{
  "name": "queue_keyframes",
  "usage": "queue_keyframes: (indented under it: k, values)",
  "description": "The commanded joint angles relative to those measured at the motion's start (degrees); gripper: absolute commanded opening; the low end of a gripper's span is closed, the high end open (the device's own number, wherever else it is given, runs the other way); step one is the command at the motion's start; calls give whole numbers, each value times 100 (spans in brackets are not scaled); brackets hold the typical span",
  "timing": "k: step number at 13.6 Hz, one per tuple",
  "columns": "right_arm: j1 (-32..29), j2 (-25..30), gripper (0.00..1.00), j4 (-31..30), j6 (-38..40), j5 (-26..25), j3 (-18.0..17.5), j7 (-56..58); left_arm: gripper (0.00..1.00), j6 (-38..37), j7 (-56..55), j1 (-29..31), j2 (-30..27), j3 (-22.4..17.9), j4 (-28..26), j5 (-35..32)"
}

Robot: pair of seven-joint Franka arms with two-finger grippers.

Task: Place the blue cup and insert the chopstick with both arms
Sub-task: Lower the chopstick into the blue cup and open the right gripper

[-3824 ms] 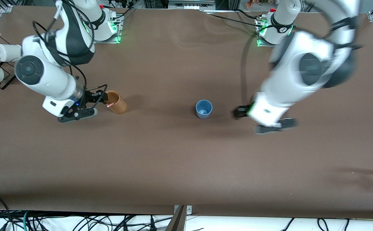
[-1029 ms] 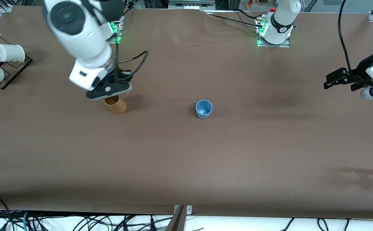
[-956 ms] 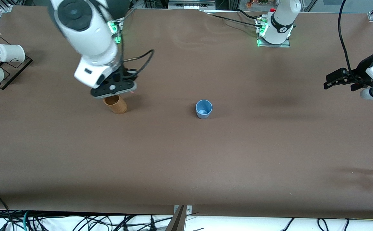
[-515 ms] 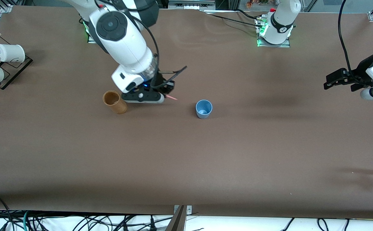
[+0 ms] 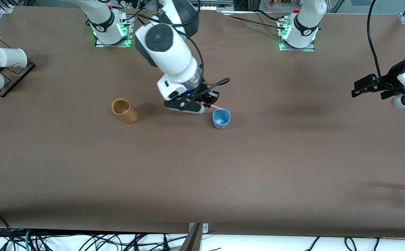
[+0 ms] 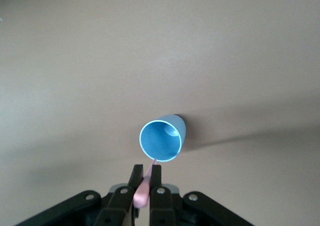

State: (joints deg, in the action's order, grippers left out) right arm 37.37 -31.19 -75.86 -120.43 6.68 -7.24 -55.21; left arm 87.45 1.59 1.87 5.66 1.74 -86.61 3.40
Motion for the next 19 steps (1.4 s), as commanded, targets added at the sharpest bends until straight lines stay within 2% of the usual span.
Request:
queue_keyframes:
  k: [1, 5, 8, 10, 11, 12, 13, 17, 19]
  values:
    - [68, -142, 0, 195, 20, -307, 29, -95, 100, 44, 131, -3, -47, 2, -49, -76]
    - [252, -326, 0, 186, 2, -632, 38, -113, 100, 44, 131, -3, -47, 2, -49, -85]
    - [288, -432, 12, 186, 2, -853, 38, -113, 100, 44, 131, -3, -47, 2, -49, -85]
    - [297, -432, 13, 186, 2, -940, 38, -113, 100, 44, 131, 6, -47, 2, -49, -76]
    - [297, -450, 34, 186, 2, -941, 38, -113, 100, 44, 131, 6, -47, 2, -49, -76]
    - [297, -493, 81, 186, 2, -914, 38, -122, 100, 44, 131, 15, -47, 2, -49, -76]
    - [297, -502, 100, 186, -58, -923, 38, -139, 100, 44, 131, 15, -47, 2, -49, -76]
    - [271, -389, 100, 212, -42, -906, 47, -43, 100, 44, 131, 24, -47, 2, -49, -76]
    - [140, -108, 100, 212, 342, -879, 82, 19, 100, 53, 131, 24, -47, 2, -49, -76]
